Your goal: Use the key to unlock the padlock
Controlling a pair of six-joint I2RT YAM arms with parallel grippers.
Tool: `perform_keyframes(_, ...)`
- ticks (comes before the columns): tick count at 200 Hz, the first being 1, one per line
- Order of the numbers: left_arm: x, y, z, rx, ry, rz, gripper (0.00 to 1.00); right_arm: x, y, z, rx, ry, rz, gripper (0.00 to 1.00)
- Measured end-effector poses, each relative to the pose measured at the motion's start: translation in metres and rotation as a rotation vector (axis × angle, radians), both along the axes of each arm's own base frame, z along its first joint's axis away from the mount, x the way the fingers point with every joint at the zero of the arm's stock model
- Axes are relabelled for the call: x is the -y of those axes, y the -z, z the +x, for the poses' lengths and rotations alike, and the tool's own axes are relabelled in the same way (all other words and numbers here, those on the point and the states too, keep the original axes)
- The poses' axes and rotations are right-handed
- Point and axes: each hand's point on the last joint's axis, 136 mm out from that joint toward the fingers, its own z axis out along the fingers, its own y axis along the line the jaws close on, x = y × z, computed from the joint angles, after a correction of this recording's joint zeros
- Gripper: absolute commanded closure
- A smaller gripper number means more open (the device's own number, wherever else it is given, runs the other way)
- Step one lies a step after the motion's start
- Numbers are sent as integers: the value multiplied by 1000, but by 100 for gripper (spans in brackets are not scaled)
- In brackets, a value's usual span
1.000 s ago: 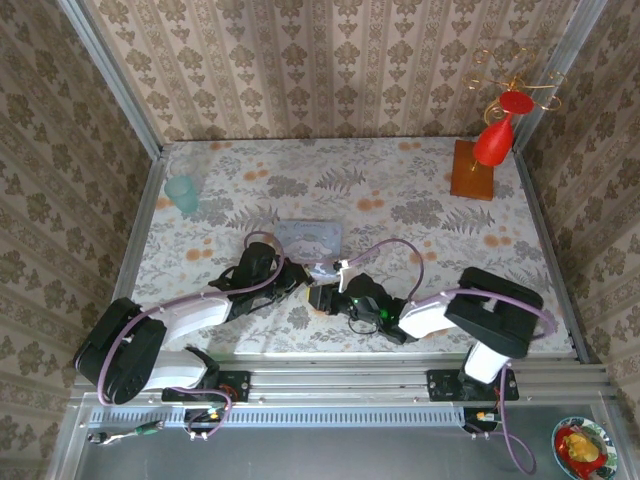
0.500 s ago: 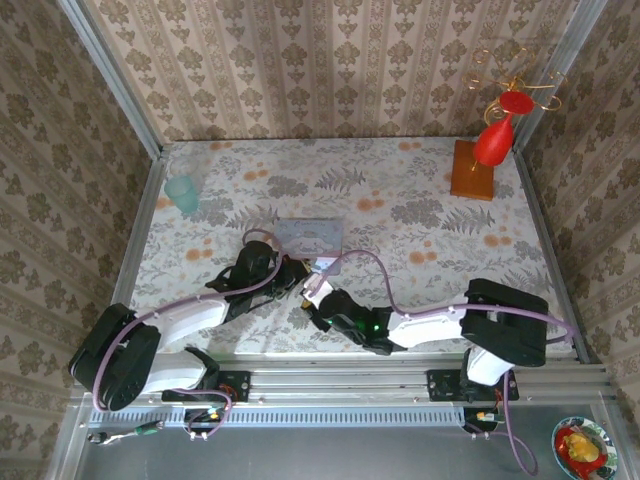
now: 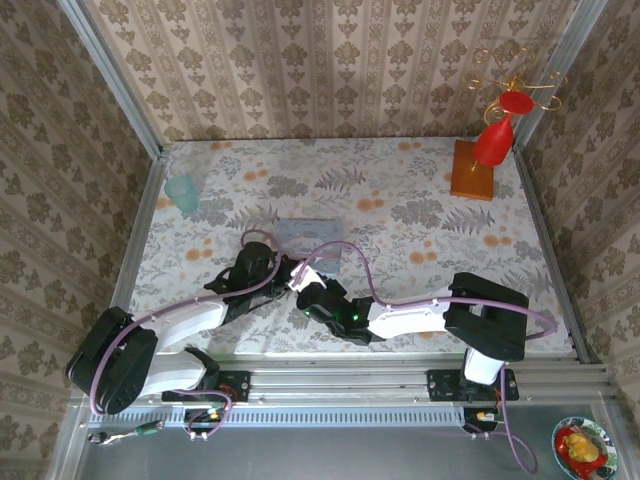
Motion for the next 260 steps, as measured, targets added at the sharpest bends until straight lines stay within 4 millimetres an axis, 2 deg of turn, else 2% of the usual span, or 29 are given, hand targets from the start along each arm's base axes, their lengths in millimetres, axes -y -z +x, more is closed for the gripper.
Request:
perform_keyframes(45,-2,-2,0,5,-5,-4,100,4,5,0,1,6,16,69)
perform_keyframes(63,-3,-7,1,14,-9,-12,100,14,20,-8,-41,-41,51,70)
perform_keyframes(88,-4,-10,2,23,-11,-21,100,39,44,-19,-82,-84,81,71)
perform_keyframes(99,-4,-10,2,23,-10,-21,100,42,48,-22,-82,-96,75,71)
perform_keyframes(158,-3,-11,1,21,-6,-23,100,20,8,-12,64,-143,189,70)
perform_keyframes(172,-3,-11,1,21,-5,-23,100,19,8,-10,86,-144,186,71)
perform_keyframes(217,1,-11,-3,21,11,-26,100,22,25,-3,113,-116,121,76)
perform_keyframes(260,3,-12,-5,23,20,-30,100,22,19,3,142,-89,114,76)
